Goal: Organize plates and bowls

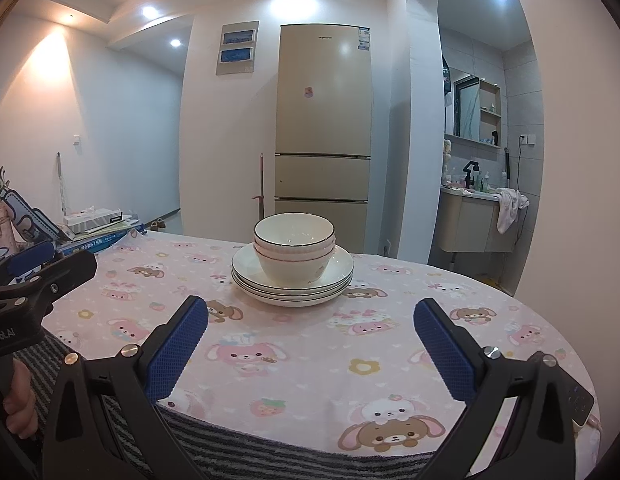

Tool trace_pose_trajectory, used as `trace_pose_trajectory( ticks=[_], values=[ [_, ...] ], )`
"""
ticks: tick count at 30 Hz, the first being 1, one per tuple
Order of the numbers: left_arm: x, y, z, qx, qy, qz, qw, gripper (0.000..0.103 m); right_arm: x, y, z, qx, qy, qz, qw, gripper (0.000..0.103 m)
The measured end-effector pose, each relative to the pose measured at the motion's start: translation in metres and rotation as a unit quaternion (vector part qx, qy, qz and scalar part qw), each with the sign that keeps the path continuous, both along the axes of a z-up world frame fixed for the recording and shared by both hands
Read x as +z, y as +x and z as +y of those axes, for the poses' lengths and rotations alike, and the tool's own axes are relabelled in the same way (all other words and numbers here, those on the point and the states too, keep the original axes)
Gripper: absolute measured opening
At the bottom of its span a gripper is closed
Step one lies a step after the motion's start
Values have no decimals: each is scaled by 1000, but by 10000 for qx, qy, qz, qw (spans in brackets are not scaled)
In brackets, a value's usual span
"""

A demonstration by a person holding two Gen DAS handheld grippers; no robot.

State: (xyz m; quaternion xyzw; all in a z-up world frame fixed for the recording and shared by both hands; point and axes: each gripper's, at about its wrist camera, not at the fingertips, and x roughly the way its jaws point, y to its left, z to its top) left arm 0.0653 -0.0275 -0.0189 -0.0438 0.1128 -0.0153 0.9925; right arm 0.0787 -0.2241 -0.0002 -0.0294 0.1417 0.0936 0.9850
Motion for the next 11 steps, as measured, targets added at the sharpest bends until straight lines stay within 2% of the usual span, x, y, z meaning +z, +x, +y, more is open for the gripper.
trace_pose_trajectory(
  ticks=[11],
  values=[
    [0, 1, 0, -2, 2, -1, 10000, 103, 0, 0, 0, -1, -3, -2, 10000, 103]
  ],
)
